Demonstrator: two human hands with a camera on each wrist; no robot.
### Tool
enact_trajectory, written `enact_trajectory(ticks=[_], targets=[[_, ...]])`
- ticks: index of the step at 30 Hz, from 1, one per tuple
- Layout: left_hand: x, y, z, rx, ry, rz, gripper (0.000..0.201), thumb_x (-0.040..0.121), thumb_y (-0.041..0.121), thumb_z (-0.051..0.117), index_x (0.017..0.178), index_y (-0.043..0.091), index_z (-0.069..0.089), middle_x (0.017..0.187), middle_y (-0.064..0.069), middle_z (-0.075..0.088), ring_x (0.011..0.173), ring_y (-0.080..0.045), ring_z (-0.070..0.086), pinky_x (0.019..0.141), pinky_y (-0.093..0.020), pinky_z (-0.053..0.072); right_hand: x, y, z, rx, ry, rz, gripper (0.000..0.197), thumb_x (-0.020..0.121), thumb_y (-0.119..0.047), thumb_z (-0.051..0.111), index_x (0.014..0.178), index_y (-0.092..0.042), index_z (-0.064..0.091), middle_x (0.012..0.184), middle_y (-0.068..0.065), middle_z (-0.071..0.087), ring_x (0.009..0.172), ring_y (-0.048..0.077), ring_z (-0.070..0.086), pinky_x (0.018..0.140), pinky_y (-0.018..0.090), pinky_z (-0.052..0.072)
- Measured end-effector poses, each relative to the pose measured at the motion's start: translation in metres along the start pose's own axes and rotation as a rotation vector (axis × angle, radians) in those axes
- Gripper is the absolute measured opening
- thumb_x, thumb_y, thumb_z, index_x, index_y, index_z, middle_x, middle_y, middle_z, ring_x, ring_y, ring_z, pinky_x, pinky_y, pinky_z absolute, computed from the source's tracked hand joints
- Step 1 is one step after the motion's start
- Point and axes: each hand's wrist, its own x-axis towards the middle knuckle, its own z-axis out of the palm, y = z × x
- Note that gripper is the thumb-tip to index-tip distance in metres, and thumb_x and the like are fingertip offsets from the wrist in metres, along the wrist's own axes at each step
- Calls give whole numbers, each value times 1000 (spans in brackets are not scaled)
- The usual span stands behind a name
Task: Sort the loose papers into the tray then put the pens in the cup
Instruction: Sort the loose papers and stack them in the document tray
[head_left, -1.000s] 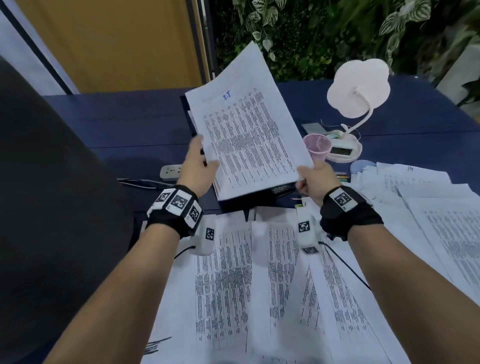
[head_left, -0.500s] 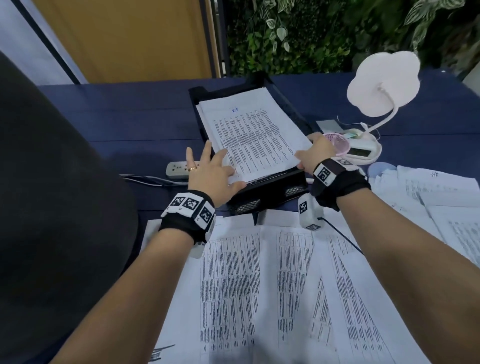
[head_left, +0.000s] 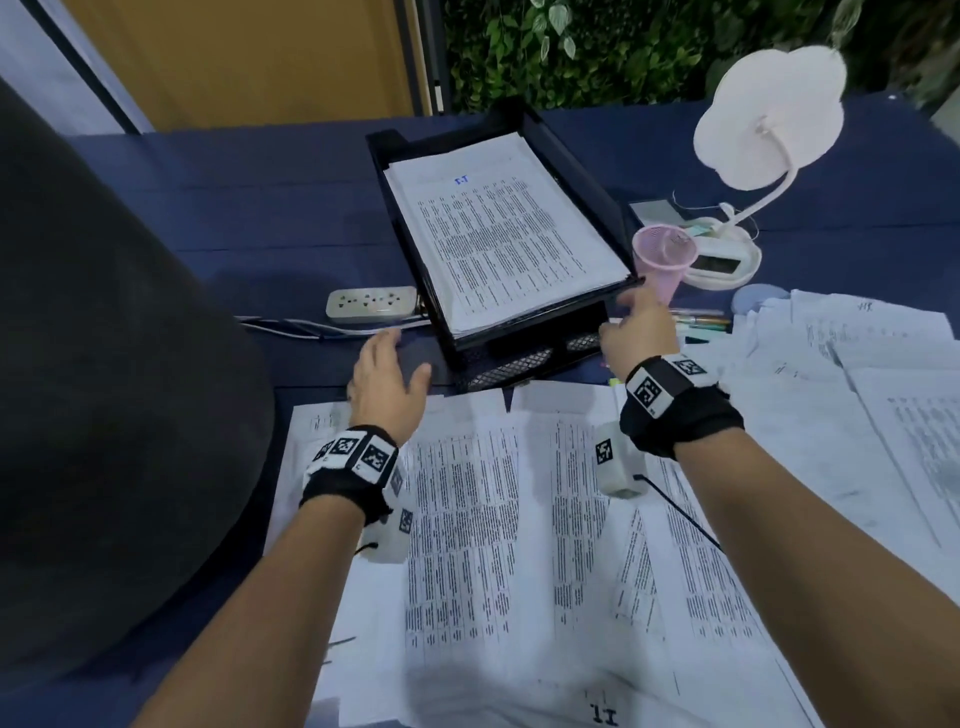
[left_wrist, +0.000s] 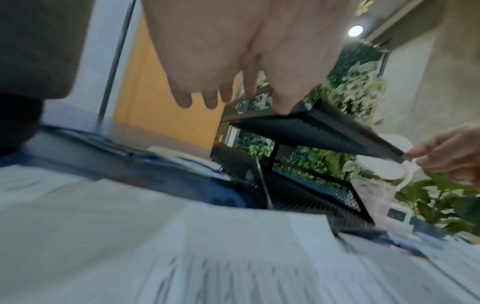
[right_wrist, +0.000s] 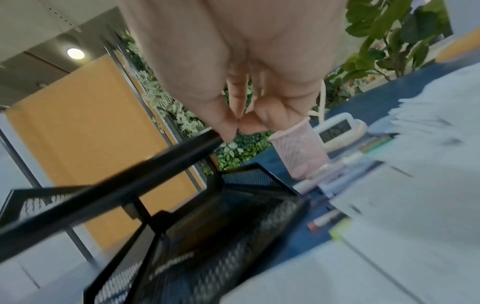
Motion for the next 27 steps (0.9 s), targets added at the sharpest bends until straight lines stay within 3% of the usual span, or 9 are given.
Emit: enact_trajectory(ticks=[3,5,8,12,16,19,22,27], targets=[[-14,-23,11,196,-230,-103,61,89,35,59,142,16,35,147,-10,34,134,-30,34,109,-48,30,-20,21,13,-32,-70,19,29,83,-4,54,112,-7,54,110,20,60,100,34,58,80,31,44],[-21,-36,14,318,-311,-167,69,87,43,60,145,18,30,150,-10,30,136,-31,31,109,-50,30,-33,34,18,-106,-132,45,28,85,-6,54,113,-7,55,113,19,59,103,34,57,79,29,42],[-23,-56,9,370,-375,-265,87,81,58,60,149,20,21,155,-6,23,141,-30,24,111,-53,25,-47,56,24,-305,-313,77,33,87,-15,55,119,-15,56,123,11,57,111,31,56,91,30,46],[-10,-71,-3,503,-490,-163,99,71,68,65,149,26,21,153,-3,29,139,-27,30,114,-49,20,-63,70,28,-646,-541,28,57,83,-35,62,135,-26,43,134,5,48,119,30,50,99,41,46],[-2,-63,-9,591,-556,-49,78,64,67,69,130,32,46,135,-1,48,123,-26,46,103,-42,36,-72,75,31,-688,-582,-32,68,75,-39,66,138,-32,41,141,1,41,129,26,41,104,49,41],[-5,-57,-3,452,-573,-52,68,66,51,77,122,27,46,123,2,54,109,-22,52,93,-36,44,-74,75,30,-695,-591,-40,68,76,-37,66,138,-35,39,143,0,38,132,26,37,104,51,40],[-9,-51,4,445,-583,-64,87,66,49,79,138,28,34,134,0,48,120,-25,47,101,-42,41,-75,74,30,-716,-580,-30,68,77,-37,66,138,-37,36,145,-1,34,133,26,33,102,54,39],[-9,-45,10,543,-605,34,109,65,50,79,149,24,16,155,-4,23,141,-25,24,115,-45,22,-77,74,31,-755,-596,-30,71,81,-38,65,142,-40,29,150,-1,26,138,27,25,105,57,36]])
